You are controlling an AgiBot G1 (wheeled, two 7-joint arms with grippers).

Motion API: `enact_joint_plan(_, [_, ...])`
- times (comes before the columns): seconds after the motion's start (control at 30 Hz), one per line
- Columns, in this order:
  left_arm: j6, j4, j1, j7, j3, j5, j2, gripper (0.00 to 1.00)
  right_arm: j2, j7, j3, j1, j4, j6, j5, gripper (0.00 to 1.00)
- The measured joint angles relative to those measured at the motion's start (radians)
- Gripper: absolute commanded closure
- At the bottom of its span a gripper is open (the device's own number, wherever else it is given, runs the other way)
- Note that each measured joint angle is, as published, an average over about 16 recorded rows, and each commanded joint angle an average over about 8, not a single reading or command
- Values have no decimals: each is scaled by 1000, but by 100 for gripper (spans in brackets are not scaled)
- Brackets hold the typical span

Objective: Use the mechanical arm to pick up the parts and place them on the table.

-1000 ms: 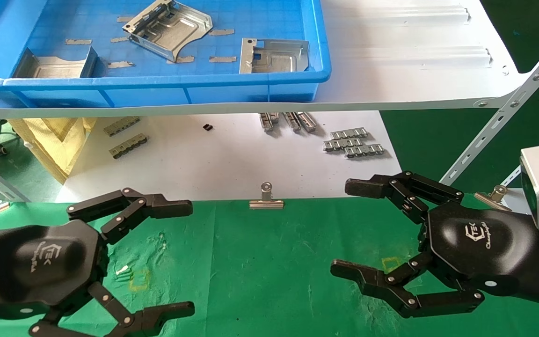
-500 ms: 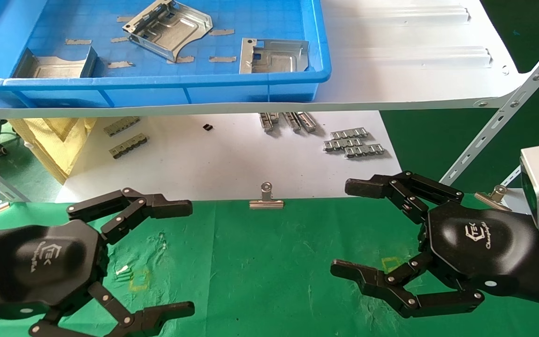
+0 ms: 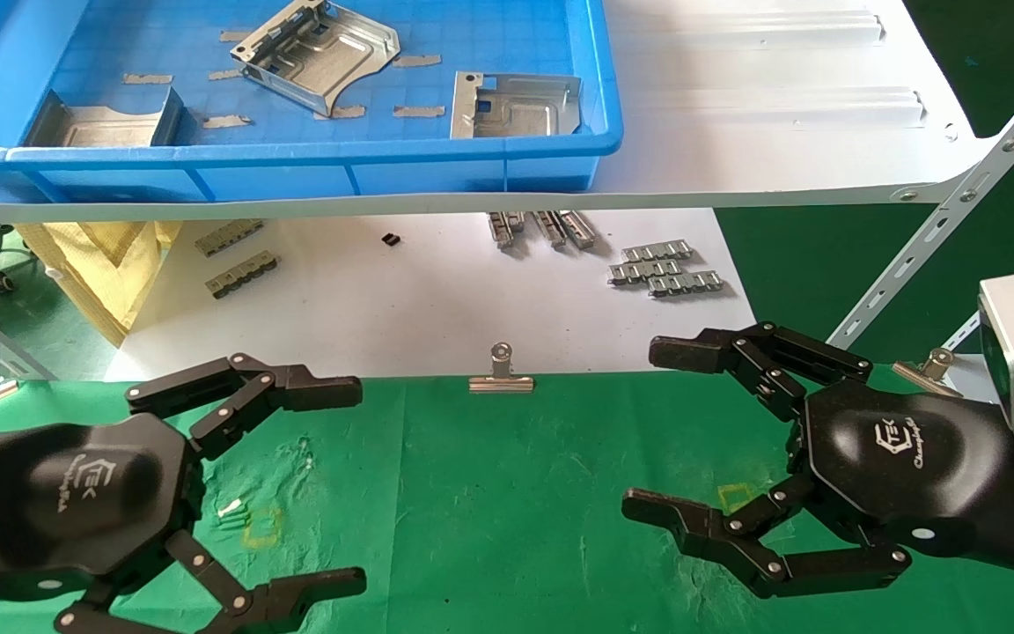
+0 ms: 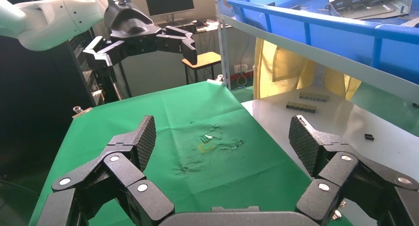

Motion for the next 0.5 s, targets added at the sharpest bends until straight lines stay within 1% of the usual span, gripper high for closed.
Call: enact_joint_plan(0.5, [0, 0, 0, 0, 0, 0, 0, 0, 0, 0, 0, 0, 0, 0, 0, 0])
